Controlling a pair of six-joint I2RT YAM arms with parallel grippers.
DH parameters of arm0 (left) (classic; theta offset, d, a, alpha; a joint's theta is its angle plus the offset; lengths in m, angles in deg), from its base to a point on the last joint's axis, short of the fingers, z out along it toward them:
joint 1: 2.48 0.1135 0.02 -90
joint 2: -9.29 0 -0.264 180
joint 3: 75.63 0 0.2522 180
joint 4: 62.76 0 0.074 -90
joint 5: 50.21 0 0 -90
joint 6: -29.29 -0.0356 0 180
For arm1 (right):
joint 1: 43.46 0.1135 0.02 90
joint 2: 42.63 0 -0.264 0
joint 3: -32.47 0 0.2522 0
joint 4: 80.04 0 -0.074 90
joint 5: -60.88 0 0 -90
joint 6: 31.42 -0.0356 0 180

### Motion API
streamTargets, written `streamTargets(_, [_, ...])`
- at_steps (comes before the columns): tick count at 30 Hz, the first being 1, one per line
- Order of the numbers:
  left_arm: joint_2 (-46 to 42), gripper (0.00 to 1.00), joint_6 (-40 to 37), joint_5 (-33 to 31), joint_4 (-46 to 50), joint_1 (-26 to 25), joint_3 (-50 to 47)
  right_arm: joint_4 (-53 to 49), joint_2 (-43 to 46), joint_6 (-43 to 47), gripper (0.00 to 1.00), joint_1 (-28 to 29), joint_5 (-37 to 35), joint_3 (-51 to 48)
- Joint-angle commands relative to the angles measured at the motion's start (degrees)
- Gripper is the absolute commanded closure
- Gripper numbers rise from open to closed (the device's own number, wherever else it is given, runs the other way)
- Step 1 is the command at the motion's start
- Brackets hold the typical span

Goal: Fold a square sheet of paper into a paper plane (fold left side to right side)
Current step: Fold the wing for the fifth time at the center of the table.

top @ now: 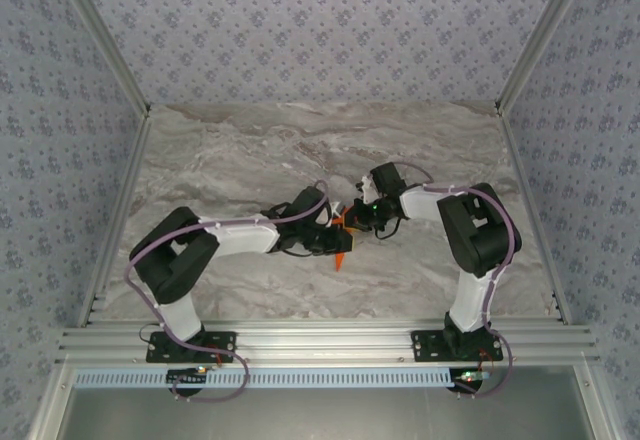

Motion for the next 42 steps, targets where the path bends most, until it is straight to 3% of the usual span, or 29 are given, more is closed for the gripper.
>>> streamTargets(1, [2.34,0.87,0.50,2.13,-0.60,-0.58,1.04,-4.07,-2.66,1.35,0.98,0.66,-4.81,0.41])
streamTargets(23, [1.05,0.85,-1.52,-3.70,4.74,-0.55,0.77,-6.22,-3.17,2.49,0.98,1.15,-6.11,1.08])
streamTargets(42, [3.56,0.86,-1.18,-3.23,4.29,-0.72,-1.16,-6.93,-3.74,2.71,0.98,1.30,-6.55,1.47])
